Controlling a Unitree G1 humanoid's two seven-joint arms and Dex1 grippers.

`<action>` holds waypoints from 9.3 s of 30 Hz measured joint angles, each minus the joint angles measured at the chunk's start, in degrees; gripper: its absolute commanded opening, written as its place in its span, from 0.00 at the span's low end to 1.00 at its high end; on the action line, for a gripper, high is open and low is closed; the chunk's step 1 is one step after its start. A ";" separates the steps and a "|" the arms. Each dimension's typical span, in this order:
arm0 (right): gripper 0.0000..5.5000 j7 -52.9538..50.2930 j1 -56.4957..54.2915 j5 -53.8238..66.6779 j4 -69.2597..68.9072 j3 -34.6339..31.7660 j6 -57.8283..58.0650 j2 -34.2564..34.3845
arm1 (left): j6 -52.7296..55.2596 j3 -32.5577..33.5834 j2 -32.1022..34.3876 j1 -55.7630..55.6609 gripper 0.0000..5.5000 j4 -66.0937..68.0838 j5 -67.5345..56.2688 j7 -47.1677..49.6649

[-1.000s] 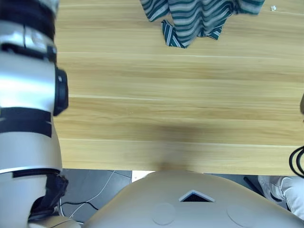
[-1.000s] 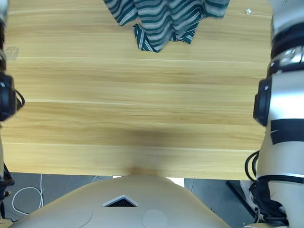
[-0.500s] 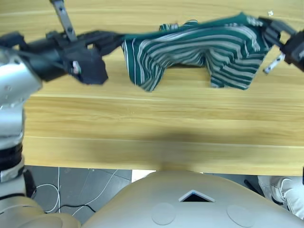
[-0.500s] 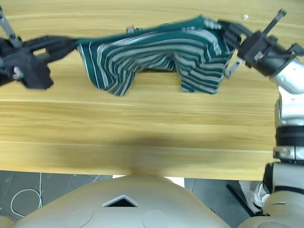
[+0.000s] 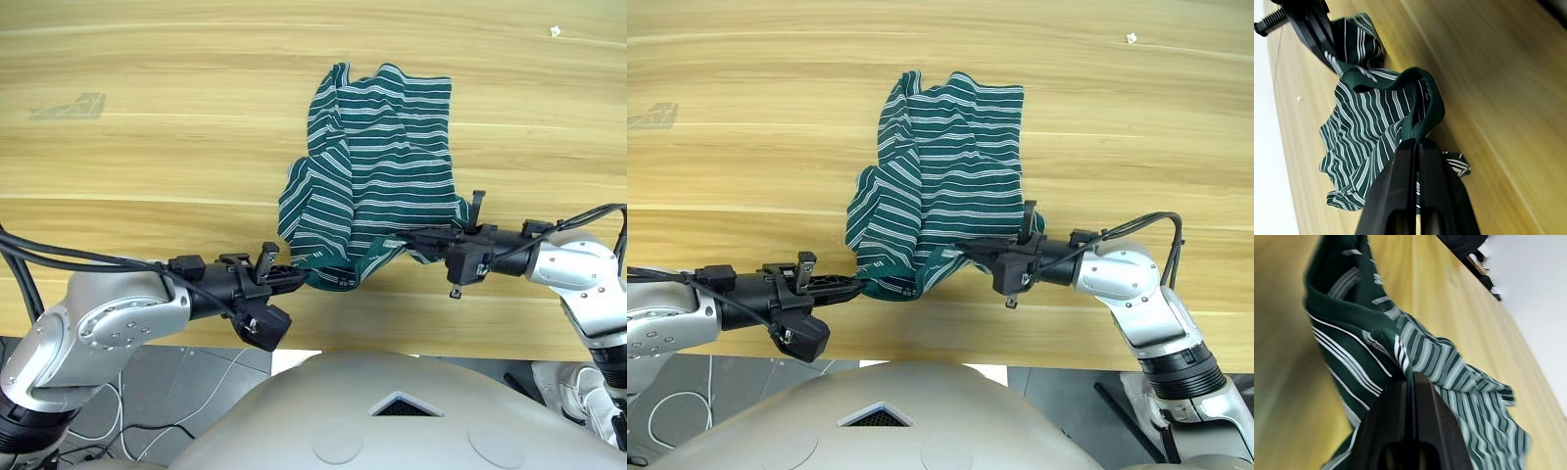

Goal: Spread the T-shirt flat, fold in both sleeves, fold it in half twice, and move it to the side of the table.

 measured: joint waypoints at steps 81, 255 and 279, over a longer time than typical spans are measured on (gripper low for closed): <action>0.89 -14.31 -11.07 -19.90 37.20 -8.06 -5.51 -6.55 | -9.85 -11.57 -8.55 -20.89 0.98 52.02 35.20 43.91; 0.89 -35.11 -38.26 -25.44 71.11 0.63 -11.14 16.19 | -8.12 -14.10 -47.18 -51.04 0.98 94.84 11.60 51.17; 0.89 -39.98 -38.99 -26.57 75.28 1.27 -12.10 15.60 | -13.70 -14.47 -44.09 -53.62 0.98 106.93 15.04 63.73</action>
